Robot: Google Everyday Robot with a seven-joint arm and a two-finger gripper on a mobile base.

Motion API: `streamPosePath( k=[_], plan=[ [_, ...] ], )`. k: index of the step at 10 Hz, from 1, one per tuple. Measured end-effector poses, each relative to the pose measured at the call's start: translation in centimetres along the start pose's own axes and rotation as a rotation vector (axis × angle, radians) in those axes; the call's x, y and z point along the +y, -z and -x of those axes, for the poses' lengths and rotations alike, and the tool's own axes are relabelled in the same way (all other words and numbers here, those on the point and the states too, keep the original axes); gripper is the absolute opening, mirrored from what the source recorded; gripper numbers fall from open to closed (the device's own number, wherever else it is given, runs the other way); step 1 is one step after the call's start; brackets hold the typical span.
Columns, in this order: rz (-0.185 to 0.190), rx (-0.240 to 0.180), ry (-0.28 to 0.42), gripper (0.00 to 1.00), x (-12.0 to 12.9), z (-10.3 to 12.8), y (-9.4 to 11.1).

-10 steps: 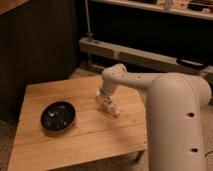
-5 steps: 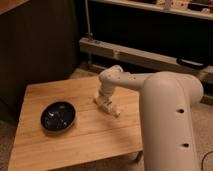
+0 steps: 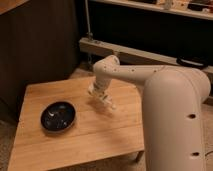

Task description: Place the bottle in the ceramic bowl

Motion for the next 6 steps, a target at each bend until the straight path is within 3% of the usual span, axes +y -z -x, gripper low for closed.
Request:
streamPosePath(
  k=[2,5,6],
  plan=[
    [0.021,-0.046,0.061,0.0,1.9,4.2,2.2],
    [0.075,-0.098,0.162,0.0,6.1,10.5,2.4],
    [0.106,-0.122,0.214,0.0,8.5,12.6,2.8]
  ],
)
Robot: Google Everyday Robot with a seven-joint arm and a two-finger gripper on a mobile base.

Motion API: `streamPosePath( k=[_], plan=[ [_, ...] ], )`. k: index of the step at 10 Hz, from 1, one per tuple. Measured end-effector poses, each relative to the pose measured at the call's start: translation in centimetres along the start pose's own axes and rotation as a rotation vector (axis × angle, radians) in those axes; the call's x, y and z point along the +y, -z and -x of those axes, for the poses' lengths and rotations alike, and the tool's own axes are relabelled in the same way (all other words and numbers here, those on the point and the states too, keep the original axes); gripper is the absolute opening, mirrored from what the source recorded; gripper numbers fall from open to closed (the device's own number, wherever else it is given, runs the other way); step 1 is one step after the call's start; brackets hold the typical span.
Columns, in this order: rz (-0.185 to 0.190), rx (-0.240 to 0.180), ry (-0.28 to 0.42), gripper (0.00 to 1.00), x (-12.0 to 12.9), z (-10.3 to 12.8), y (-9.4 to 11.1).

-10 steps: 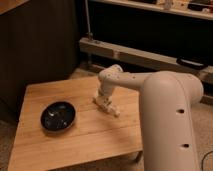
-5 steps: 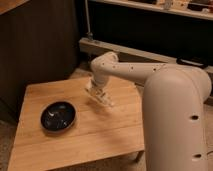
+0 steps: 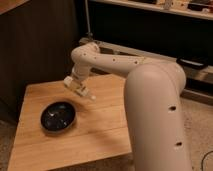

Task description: Place the bottle in the ceramic bowl

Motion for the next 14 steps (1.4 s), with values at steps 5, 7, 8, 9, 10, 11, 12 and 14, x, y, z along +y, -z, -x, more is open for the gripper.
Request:
streamPosePath(
  k=[5,7,8,9,10,11,12,14],
  plan=[
    [0.112,-0.066,0.235,0.0,10.9,4.6,1.3],
    [0.158,-0.082,0.349,0.0,15.5,5.2,1.8],
    [0.173,-0.085,0.384,0.0,16.7,5.2,1.6],
    [0.195,-0.088,0.426,0.0,18.2,5.2,0.7],
    [0.21,-0.088,0.455,0.0,19.0,4.9,-0.5],
    [0.223,-0.087,0.475,0.0,19.3,4.6,-1.9],
    [0.237,-0.082,0.479,0.0,19.3,4.1,-3.5],
    [0.251,-0.073,0.474,0.01,18.9,3.2,-6.0]
  ],
)
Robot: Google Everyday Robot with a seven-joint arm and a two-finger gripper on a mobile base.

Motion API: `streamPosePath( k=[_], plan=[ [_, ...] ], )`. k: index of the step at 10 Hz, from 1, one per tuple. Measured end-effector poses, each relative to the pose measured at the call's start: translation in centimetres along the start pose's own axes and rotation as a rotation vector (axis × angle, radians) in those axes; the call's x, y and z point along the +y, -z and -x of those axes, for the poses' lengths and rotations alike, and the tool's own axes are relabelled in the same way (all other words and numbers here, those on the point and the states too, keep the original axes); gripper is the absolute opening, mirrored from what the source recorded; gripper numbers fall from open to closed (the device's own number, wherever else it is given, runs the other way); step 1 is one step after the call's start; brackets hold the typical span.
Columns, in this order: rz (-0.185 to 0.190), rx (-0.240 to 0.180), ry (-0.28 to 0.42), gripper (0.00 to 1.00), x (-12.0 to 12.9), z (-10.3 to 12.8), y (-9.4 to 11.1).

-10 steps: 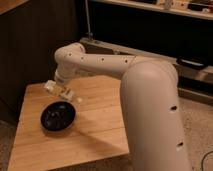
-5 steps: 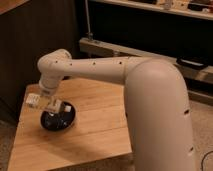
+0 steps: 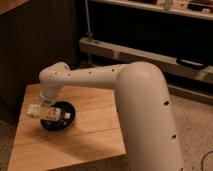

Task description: Place the bottle in the ceramic bowl

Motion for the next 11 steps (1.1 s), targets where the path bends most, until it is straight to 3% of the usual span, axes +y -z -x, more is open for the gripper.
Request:
streamPosePath(
  k=[2,8,11],
  plan=[
    [0.005,0.019,0.0,0.18,-0.3,-1.0,-1.4],
    [-0.015,0.063,0.026,0.75,-0.1,-1.0,-1.8],
    [-0.012,0.062,0.02,0.8,-0.3,-1.2,-1.9]
  ],
)
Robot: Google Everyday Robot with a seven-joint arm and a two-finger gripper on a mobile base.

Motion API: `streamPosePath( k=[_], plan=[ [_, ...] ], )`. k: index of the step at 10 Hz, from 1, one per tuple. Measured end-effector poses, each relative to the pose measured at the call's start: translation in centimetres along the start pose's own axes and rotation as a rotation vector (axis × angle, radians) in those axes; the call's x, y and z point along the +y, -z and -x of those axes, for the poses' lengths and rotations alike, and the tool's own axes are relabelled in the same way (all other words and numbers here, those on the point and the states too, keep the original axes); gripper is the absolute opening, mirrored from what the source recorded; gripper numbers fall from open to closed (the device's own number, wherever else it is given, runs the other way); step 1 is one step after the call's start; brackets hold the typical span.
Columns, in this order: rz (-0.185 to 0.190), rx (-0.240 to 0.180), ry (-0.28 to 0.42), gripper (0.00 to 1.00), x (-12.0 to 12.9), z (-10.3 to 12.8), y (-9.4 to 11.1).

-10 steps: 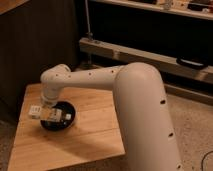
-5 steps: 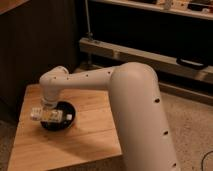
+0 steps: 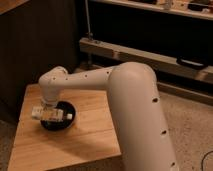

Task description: Place the bottle in the ceramic bowl

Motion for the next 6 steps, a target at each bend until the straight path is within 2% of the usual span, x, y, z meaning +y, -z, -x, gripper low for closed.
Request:
streamPosePath(
  k=[6],
  plan=[
    [0.004,-0.005,-0.004,0.8,-0.01,0.02,-0.03]
  ],
)
